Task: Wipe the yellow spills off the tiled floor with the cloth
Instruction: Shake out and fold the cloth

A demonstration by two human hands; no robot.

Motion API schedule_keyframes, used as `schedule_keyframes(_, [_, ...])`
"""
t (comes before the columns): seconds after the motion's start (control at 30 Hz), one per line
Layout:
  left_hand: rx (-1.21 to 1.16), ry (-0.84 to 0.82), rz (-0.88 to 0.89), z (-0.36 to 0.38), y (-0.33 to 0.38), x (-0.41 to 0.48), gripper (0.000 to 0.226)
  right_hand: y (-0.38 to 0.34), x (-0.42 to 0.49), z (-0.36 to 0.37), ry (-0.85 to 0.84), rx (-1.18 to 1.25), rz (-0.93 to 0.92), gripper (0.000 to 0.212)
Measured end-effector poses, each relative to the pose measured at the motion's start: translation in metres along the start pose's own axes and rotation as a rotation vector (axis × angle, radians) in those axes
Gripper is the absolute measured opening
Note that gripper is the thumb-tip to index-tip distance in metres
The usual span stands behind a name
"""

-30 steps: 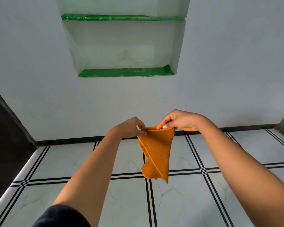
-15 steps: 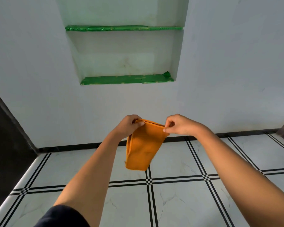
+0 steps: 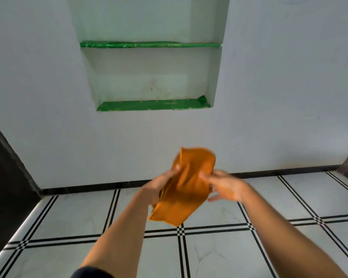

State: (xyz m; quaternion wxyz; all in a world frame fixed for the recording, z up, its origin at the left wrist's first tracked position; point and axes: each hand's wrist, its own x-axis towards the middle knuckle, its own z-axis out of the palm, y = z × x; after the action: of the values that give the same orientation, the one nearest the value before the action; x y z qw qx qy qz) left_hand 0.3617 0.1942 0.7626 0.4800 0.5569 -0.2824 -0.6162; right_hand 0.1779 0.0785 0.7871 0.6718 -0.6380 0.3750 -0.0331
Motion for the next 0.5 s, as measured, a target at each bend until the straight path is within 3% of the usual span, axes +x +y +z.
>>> schedule_keyframes(0.13, [0.024, 0.016, 0.014, -0.001, -0.014, -0.002, 0.046, 0.030, 0.010, 0.006, 0.044, 0.178, -0.078, 0.058])
schedule_keyframes(0.27, [-0.087, 0.137, 0.185, -0.004, 0.009, 0.009, 0.055, 0.004, 0.015, 0.001, 0.024, 0.248, -0.168, 0.070])
schedule_keyframes(0.33, [-0.112, 0.197, 0.220, -0.003, 0.014, 0.012, 0.050, -0.008, 0.015, 0.004, 0.100, 0.235, -0.161, 0.071])
schedule_keyframes(0.43, [-0.088, 0.431, 0.247, 0.002, 0.019, 0.016, 0.047, -0.027, 0.018, 0.004, 0.277, 0.240, -0.197, 0.066])
schedule_keyframes(0.5, [-0.042, 0.588, 0.244, 0.005, 0.022, 0.017, 0.053, -0.040, 0.022, -0.001, 0.304, 0.155, -0.235, 0.056])
